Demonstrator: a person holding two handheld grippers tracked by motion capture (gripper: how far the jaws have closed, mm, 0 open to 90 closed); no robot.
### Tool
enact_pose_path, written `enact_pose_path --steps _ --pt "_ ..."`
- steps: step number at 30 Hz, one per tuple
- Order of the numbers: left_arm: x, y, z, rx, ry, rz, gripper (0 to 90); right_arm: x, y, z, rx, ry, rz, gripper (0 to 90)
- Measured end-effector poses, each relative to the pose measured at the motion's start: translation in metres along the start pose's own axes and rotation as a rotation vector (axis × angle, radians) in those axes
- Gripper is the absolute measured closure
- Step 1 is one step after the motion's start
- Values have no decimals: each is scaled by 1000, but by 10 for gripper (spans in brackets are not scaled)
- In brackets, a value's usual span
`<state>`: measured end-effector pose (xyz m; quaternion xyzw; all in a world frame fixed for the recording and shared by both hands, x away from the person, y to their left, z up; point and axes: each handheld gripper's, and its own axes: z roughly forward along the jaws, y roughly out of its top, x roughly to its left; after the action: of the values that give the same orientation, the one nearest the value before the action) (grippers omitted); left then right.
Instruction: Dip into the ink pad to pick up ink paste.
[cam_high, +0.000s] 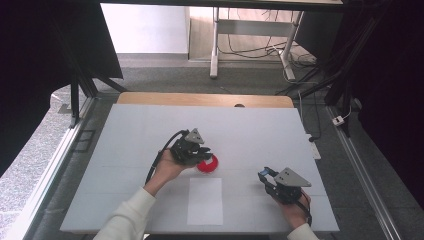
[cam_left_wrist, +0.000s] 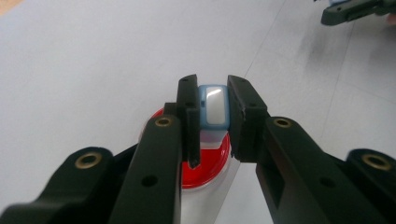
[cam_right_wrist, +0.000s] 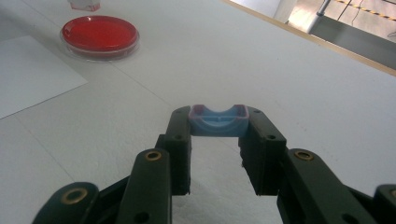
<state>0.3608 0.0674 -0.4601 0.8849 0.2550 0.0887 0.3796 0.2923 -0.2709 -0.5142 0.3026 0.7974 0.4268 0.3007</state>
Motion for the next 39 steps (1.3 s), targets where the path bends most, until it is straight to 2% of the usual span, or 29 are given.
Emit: enact_pose_path --steps 15,39 --pt "2 -7 18 57 27 2 753 0 0 0 2 2 -1 644" --pt "2 -9 23 77 38 7 754 1 0 1 5 4 -2 644"
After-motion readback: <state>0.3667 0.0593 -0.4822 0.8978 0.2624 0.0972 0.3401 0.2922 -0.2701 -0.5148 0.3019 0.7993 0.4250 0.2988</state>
